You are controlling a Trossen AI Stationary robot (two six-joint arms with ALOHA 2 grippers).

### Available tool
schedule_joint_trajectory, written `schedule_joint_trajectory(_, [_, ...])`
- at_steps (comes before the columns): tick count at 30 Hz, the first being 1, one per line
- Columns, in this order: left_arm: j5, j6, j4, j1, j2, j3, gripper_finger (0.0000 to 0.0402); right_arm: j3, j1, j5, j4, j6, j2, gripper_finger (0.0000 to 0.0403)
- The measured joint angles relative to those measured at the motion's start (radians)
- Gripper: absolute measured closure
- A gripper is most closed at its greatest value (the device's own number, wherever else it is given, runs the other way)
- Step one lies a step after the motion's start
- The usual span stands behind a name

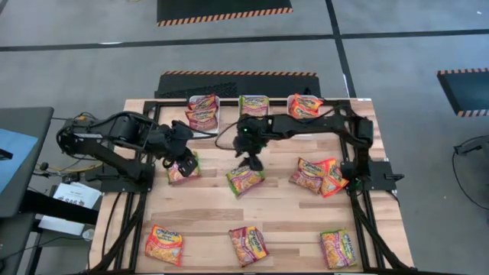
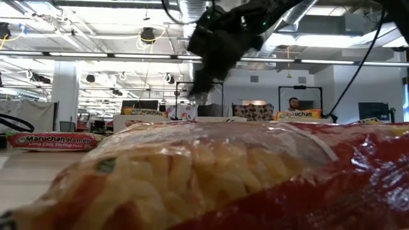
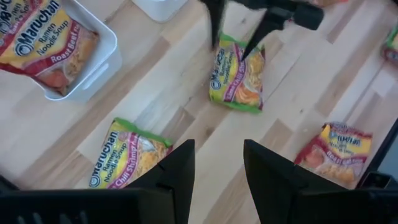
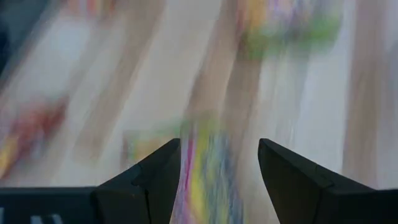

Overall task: Sort Maruchan noodles
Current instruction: Put the green noodle pack into the middle white bin

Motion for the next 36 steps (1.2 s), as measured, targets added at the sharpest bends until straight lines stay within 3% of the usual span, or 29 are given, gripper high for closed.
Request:
schedule_joint_trajectory(18, [-0.036,-0.017,0.016,0.0,0.001,0.0,0.028,0.003,0.025,0.071,0.011,-0.037,0.138,0.0165])
schedule_joint_trajectory(26, [-0.037,0.001,0.016,0.0,0.0,0.0,0.028,0.001,0.03,0.167,-0.042,-0.062,0.139,0.0165])
schedule_joint_trajectory(36, [-0.037,0.009,0.016,0.0,0.001,0.0,0.028,0.001,0.026,0.155,-0.11,-0.055,0.139,0.0165])
